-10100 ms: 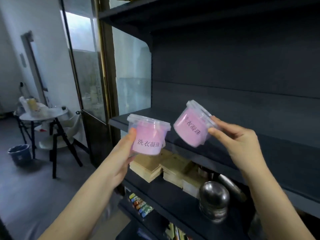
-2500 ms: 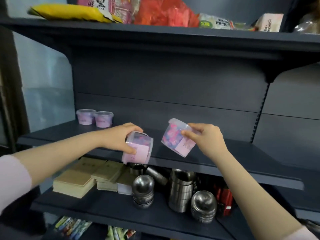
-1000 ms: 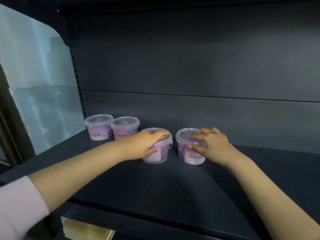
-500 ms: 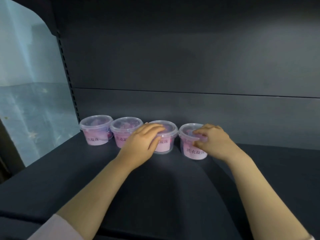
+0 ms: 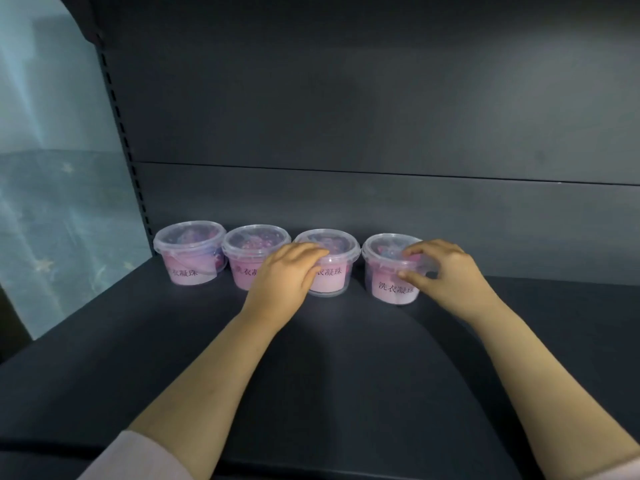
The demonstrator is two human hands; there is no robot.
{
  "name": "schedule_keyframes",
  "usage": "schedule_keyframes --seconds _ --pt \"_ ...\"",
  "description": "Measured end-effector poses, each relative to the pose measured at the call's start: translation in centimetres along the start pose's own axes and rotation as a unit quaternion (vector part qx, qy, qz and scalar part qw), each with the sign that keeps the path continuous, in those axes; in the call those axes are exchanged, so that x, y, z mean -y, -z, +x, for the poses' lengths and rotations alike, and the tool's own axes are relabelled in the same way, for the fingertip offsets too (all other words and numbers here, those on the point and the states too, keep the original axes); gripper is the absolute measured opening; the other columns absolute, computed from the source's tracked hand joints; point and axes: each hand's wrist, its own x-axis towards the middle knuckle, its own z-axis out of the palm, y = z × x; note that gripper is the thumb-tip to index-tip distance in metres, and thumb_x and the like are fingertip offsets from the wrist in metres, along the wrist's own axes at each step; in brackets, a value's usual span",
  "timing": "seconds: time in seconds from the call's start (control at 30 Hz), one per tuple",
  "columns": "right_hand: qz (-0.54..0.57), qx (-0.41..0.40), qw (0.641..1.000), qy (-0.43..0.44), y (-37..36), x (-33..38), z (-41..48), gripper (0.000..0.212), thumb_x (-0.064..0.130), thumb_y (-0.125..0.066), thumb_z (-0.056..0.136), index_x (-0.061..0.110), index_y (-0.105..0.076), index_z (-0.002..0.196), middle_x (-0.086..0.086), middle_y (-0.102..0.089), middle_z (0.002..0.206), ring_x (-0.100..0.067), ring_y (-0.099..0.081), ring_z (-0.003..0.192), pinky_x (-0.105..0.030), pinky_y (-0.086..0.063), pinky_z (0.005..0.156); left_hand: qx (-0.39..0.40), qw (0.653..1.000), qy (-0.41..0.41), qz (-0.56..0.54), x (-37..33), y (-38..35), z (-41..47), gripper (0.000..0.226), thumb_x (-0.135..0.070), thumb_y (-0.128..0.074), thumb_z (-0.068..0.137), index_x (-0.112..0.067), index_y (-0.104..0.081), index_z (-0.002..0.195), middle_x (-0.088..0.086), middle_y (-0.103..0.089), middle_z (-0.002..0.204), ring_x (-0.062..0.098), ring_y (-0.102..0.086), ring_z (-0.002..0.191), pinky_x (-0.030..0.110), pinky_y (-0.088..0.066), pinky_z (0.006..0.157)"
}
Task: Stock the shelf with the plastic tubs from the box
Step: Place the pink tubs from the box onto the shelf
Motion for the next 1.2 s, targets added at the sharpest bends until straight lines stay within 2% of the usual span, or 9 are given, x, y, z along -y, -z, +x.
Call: schedule_keyframes --seconds 0.13,0.2,0.37,0.53,0.7,0.83,0.97,1.07,1.2 --pt "0.015 -0.015 1.0 -0.015 -0.7 -0.5 0.0 0.031 0.026 -0.077 0.079 0.023 -0.07 0.108 0.007 -0.062 0.114 -0.013 -0.052 0.111 -0.022 -0.034 0.098 0.002 1.0 0.002 0.02 -0.4 -0.5 0.3 0.035 -0.03 -0.043 0.089 -0.016 -0.067 0.109 -0.002 -0.068 0.11 0.022 -0.063 0.101 0.039 -0.049 0.088" --pt "0.02 -0.01 1.0 -0.017 -0.7 -0.7 0.0 0.03 0.023 -0.075 0.081 0.022 -0.07 0.111 0.005 -0.062 0.119 -0.016 -0.052 0.117 -0.024 -0.035 0.102 -0.002 1.0 0.005 0.005 -0.5 -0.7 0.5 0.028 -0.023 -0.049 0.089 -0.015 -0.066 0.11 -0.001 -0.067 0.11 0.023 -0.062 0.101 0.041 -0.05 0.087" --pt "0.037 -0.013 0.999 -0.014 -0.5 -0.8 0.0 0.029 0.019 -0.074 0.082 0.024 -0.071 0.11 0.009 -0.063 0.116 -0.014 -0.054 0.115 -0.03 -0.038 0.105 0.005 0.998 0.036 -0.056 -0.6 -0.7 0.5 0.026 -0.011 -0.062 0.086 -0.016 -0.064 0.111 -0.005 -0.062 0.114 0.018 -0.052 0.111 0.034 -0.048 0.089" --pt "0.041 -0.004 0.999 -0.012 -0.4 -1.1 0.1 0.031 0.02 -0.074 0.081 0.028 -0.069 0.111 0.012 -0.063 0.115 -0.012 -0.054 0.116 -0.028 -0.039 0.103 0.003 0.997 0.049 -0.067 -0.5 -0.7 0.4 0.027 -0.013 -0.062 0.083 -0.018 -0.063 0.11 -0.008 -0.06 0.114 0.016 -0.049 0.111 0.034 -0.049 0.083" --pt "0.019 -0.001 1.0 -0.026 -0.3 0.3 -0.2 0.043 0.023 -0.07 0.084 0.024 -0.061 0.127 0.004 -0.061 0.123 -0.016 -0.049 0.119 -0.018 -0.033 0.095 -0.004 0.999 0.037 -0.026 -1.0 -0.7 0.8 0.035 -0.018 -0.057 0.078 -0.016 -0.061 0.112 -0.003 -0.06 0.117 0.023 -0.052 0.112 0.04 -0.047 0.092" --pt "-0.05 -0.055 0.996 -0.043 2.8 1.4 -2.3 0.039 0.022 -0.068 0.086 0.018 -0.063 0.124 -0.001 -0.063 0.126 -0.023 -0.051 0.121 -0.025 -0.033 0.101 -0.015 1.0 -0.001 -0.011 -2.7 0.5 1.1 0.05 -0.017 -0.058 0.08 -0.016 -0.052 0.13 -0.001 -0.055 0.13 0.021 -0.045 0.124 0.037 -0.037 0.101" --pt "-0.17 -0.068 0.981 -0.059 8.9 2.6 -6.7 0.042 0.029 -0.066 0.085 0.021 -0.06 0.126 0.0 -0.061 0.128 -0.028 -0.049 0.121 -0.044 -0.041 0.101 -0.062 0.996 -0.052 -0.036 -6.3 2.1 1.2 0.04 -0.012 -0.063 0.078 -0.012 -0.06 0.118 0.002 -0.061 0.12 0.024 -0.051 0.115 0.04 -0.043 0.095" --pt "-0.253 -0.069 0.962 -0.078 13.3 3.4 -10.1 0.045 0.031 -0.067 0.083 0.023 -0.056 0.126 0.0 -0.06 0.127 -0.029 -0.048 0.12 -0.044 -0.043 0.096 -0.07 0.994 -0.065 -0.061 -10.8 2.7 1.5 0.037 -0.014 -0.062 0.081 -0.012 -0.061 0.118 0.003 -0.062 0.119 0.027 -0.052 0.114 0.04 -0.043 0.096" --pt "-0.334 -0.071 0.933 -0.109 20.1 3.0 -16.5 0.048 0.037 -0.067 0.084 0.023 -0.053 0.128 -0.001 -0.058 0.128 -0.029 -0.047 0.122 -0.044 -0.039 0.096 -0.065 0.988 -0.091 -0.105 -19.0 2.6 1.1 0.036 -0.022 -0.058 0.086 -0.015 -0.058 0.121 0.002 -0.06 0.122 0.027 -0.051 0.115 0.042 -0.043 0.095"
